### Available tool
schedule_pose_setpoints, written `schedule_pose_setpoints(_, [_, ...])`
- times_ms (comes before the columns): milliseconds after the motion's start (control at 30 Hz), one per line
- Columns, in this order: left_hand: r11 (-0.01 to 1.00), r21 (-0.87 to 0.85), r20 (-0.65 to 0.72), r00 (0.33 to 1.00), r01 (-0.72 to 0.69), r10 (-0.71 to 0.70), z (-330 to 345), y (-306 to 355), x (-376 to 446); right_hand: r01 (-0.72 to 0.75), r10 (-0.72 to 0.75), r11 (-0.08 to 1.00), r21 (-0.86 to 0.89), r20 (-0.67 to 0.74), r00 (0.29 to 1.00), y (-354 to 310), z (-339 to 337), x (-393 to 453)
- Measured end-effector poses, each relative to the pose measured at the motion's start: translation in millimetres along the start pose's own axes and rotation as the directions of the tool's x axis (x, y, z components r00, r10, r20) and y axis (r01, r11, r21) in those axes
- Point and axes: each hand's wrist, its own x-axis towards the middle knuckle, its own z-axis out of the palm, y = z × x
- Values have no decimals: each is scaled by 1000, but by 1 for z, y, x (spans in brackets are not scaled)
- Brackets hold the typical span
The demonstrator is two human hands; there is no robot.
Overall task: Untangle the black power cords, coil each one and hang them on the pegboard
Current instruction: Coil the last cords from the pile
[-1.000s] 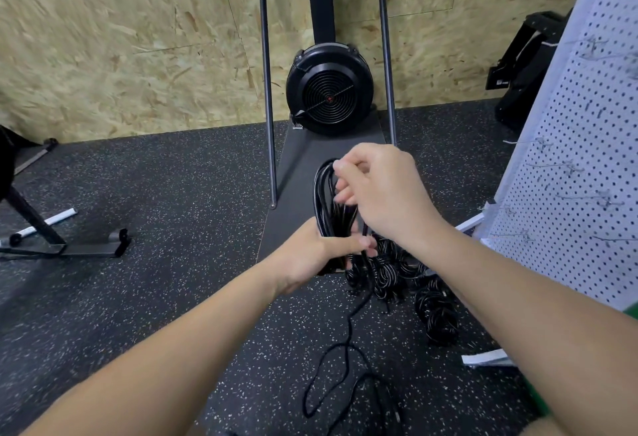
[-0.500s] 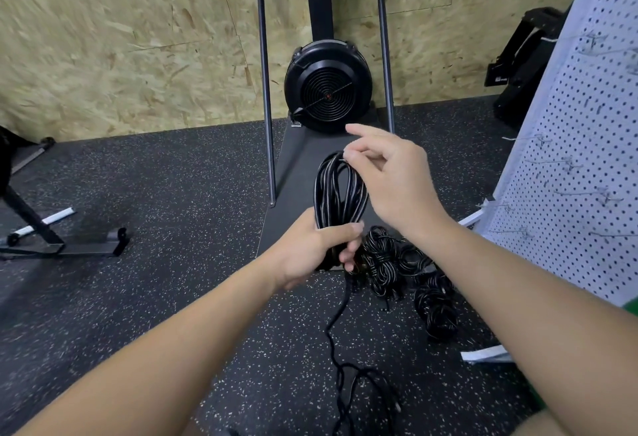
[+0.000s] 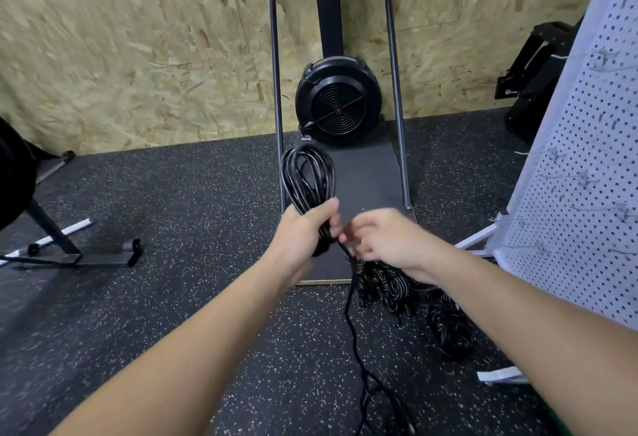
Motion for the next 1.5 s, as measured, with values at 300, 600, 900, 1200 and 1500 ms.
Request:
schedule_pose_setpoints(300, [986,-129,-260,963,-105,69,-27,16,20,-206,162,958,197,220,962,15,35,-8])
schedule_pose_setpoints(600, [997,44,-423,903,-61,74,-36,24,16,151,-227,967,-204,-428,875,-4,-3,-3])
schedule_pose_setpoints(900, [974,223,-422,905,39,60,-50,20,18,230,-327,783,-578,-68,943,-10,-4,-12])
schedule_pose_setpoints(1200, [931,217,159,930,293,-330,-4,9,-13,302,-370,803,-513,-33,928,-34,-9,-12])
schedule_pose_setpoints(1500, [965,174,211,949,198,-233,-7,-7,-11,226,-250,952,-208,-95,964,-26,-21,-15])
